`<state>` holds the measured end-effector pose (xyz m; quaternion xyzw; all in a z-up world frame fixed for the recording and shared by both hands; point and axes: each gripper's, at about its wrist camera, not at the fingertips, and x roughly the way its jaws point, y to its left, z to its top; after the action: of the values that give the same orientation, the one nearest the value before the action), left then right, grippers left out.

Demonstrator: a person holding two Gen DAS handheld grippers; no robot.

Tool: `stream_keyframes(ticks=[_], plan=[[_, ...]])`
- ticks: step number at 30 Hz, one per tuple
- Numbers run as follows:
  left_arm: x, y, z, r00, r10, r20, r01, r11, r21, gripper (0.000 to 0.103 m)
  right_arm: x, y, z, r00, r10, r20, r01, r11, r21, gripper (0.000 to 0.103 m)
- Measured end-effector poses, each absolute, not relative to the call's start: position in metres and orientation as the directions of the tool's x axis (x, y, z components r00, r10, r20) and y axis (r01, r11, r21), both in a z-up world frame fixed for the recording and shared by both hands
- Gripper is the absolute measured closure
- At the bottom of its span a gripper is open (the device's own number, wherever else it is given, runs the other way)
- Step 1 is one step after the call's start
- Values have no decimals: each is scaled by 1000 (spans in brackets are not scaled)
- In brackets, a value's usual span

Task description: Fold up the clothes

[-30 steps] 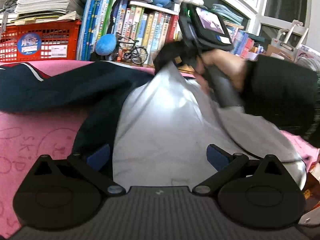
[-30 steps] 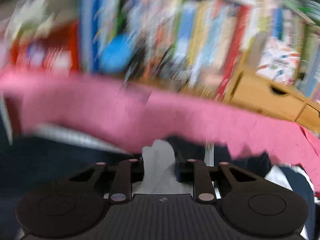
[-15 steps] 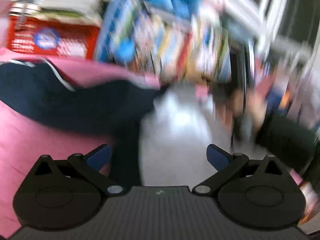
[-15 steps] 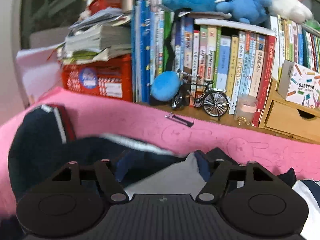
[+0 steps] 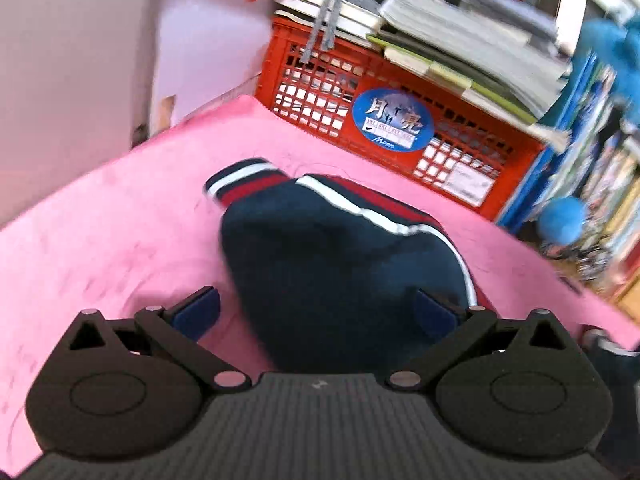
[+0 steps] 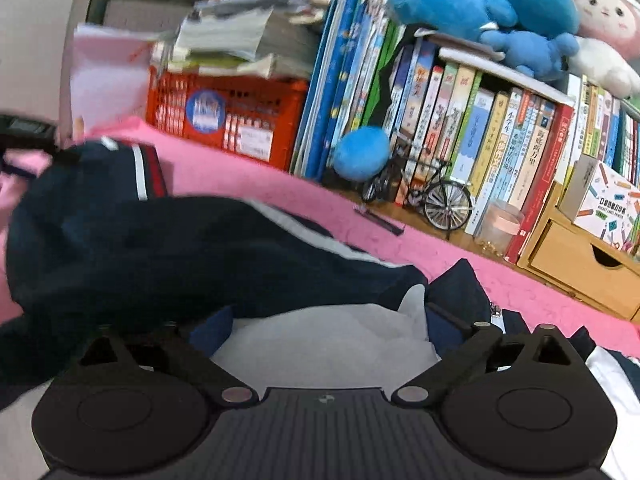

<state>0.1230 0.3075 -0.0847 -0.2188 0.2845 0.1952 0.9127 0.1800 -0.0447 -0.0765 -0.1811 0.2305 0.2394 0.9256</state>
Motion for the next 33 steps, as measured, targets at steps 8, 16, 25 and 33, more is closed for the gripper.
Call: stream_keyframes(ticks=[8, 16, 25, 33], plan=[[129, 303, -31, 776, 507, -375, -598, 779, -186, 99, 177, -34, -82, 787, 317, -529, -517, 807, -285, 0], [93, 291, 6, 697, 715, -48, -711, 699, 76, 96, 170, -30, -81, 792, 330, -513, -532, 787, -314, 0], [143, 320, -76, 499, 756, -424, -742, 626, 241, 89, 159, -111, -40, 695, 483, -533, -543, 838, 51, 0], [123, 294, -55, 555, 705, -442, -686, 688, 235, 56, 207, -132, -58, 673, 395, -625, -437, 894, 95, 47]])
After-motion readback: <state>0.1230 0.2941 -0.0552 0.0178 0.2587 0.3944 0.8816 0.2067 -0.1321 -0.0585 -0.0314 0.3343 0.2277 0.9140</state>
